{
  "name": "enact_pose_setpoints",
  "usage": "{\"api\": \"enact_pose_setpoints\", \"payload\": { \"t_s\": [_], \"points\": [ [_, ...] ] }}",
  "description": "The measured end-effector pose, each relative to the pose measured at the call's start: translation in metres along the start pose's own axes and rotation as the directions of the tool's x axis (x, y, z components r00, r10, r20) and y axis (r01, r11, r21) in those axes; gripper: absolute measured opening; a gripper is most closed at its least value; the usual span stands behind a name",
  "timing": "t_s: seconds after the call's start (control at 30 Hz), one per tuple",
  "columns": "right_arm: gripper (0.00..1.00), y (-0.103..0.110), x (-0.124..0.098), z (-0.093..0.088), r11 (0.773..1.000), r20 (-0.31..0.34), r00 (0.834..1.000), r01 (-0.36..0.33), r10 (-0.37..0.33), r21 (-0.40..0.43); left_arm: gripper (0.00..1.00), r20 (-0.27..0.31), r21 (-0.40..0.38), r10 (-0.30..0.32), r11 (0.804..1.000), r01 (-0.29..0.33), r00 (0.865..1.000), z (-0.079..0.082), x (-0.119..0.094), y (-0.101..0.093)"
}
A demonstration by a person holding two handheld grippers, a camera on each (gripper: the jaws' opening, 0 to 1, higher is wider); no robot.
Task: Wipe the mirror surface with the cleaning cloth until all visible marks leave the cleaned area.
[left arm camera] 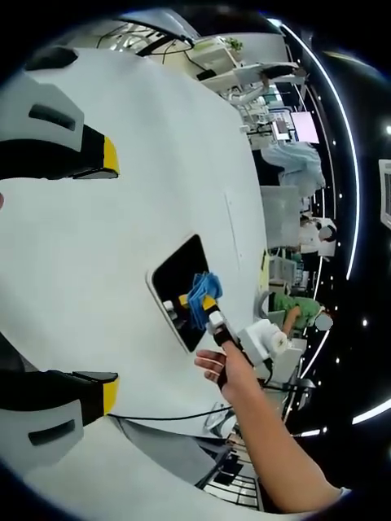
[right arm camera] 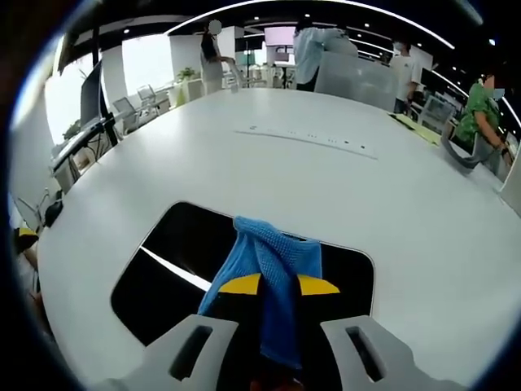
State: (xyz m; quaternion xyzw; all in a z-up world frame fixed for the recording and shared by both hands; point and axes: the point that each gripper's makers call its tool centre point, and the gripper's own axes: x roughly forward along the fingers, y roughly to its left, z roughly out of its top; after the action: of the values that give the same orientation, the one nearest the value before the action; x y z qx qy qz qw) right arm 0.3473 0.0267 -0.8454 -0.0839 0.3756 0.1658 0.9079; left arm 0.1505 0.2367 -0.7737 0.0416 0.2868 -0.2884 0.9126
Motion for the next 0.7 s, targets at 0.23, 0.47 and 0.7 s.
{"api": "enact_pose_setpoints", "payload": {
  "t_s": [0.23,0.47,0.7],
  "points": [
    [0.12,0.005,-0.007,-0.006,1.0,0.007,1.0,-0.009,0.009,0.002,0.99,0.003,0.007,-0.007,1.0,0.007,1.0,0.002,0.0,-0.002],
    [0.12,0.009,-0.013,-0.011,1.0,0.025,1.0,-0.014,0.014,0.002,0.99,0.0,0.008,-0.013,1.0,0.013,1.0,0.0,0.0,-0.004],
    [0.13,0.014,-0.019,-0.018,1.0,0.036,0.999,-0.025,0.025,0.0,0.99,-0.003,0.009,-0.019,1.0,0.02,1.0,-0.001,0.002,-0.006]
  ]
}}
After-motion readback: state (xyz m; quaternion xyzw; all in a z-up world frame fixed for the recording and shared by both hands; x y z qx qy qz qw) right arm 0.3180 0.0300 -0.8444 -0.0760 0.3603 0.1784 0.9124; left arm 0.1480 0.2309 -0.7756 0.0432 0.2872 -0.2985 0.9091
